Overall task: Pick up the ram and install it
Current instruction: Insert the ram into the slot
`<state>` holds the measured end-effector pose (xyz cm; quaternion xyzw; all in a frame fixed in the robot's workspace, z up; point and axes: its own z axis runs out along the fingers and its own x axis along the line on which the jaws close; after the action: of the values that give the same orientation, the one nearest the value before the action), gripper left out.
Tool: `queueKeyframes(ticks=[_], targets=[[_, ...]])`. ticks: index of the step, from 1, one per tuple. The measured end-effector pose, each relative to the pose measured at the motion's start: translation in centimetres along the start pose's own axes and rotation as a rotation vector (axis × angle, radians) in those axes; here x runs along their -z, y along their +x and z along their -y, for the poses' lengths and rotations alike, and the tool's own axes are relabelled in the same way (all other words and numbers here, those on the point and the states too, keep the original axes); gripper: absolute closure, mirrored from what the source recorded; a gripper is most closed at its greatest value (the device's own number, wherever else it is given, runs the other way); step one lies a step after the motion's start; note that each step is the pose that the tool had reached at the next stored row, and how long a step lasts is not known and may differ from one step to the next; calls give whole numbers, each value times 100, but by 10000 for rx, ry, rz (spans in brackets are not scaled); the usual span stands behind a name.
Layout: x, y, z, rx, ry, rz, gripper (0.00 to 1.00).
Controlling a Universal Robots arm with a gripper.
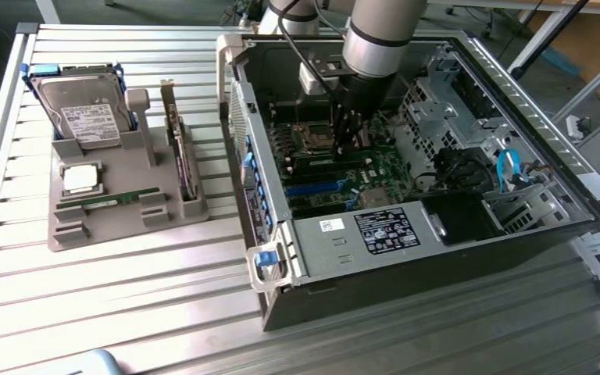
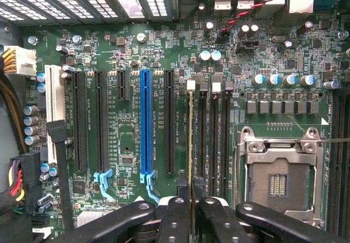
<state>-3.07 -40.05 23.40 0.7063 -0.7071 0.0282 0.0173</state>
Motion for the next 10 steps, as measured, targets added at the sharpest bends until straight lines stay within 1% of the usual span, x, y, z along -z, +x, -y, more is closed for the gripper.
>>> queueKeyframes(ticks=[2,7,10], targets=[[-2,-1,0,-2,2,-21,87],[5,-1,1,1,9,-111,87],[5,-1,0,0,10,-134,87]])
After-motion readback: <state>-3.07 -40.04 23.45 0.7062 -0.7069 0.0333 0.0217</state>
